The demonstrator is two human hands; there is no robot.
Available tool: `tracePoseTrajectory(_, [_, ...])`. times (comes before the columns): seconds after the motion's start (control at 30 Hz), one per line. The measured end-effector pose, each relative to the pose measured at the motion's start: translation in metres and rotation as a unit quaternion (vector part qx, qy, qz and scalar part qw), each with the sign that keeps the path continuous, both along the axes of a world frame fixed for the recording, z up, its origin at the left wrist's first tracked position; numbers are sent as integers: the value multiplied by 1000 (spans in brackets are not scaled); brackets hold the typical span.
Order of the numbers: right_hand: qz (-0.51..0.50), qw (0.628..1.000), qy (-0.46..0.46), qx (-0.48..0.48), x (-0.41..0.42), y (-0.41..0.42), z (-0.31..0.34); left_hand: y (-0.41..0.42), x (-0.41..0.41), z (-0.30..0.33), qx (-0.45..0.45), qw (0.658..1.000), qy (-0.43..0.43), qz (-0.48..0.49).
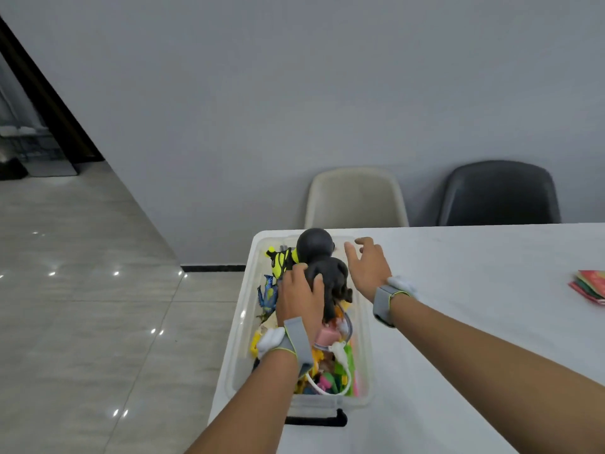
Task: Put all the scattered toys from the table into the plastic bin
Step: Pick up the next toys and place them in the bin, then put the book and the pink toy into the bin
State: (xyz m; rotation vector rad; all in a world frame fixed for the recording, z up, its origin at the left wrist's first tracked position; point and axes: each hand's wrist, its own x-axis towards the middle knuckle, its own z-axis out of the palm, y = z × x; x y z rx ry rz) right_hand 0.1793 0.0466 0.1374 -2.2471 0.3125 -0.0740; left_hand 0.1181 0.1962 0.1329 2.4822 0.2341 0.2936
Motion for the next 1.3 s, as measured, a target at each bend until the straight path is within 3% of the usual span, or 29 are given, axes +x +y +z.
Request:
tracePoseTrajectory(0.3, [-90,990,-72,84,-39,-146,49,-129,38,35,-108,988,-19,-112])
tracePoseTrajectory(0.6, [-170,974,-125,82,-58,-331,70,-316,50,69,-124,967,-47,-217])
tracePoseTrajectory(0.9, [-261,955,-96,100,-73,-491,37,-485,51,39,-101,951,-1,-293])
tracePoseTrajectory(1.07, [-300,948,-51,88,-87,-572,-24,-561,55,5,-75,943,60,-318])
tracePoseTrajectory(1.2, [-296,952,69,-35,-111,-626,-80,-599,52,-30,-66,933,122,-331])
tracePoseTrajectory(1.3, [-297,920,203,-155,-140,-662,-120,-619,49,-59,-30,923,156,-351])
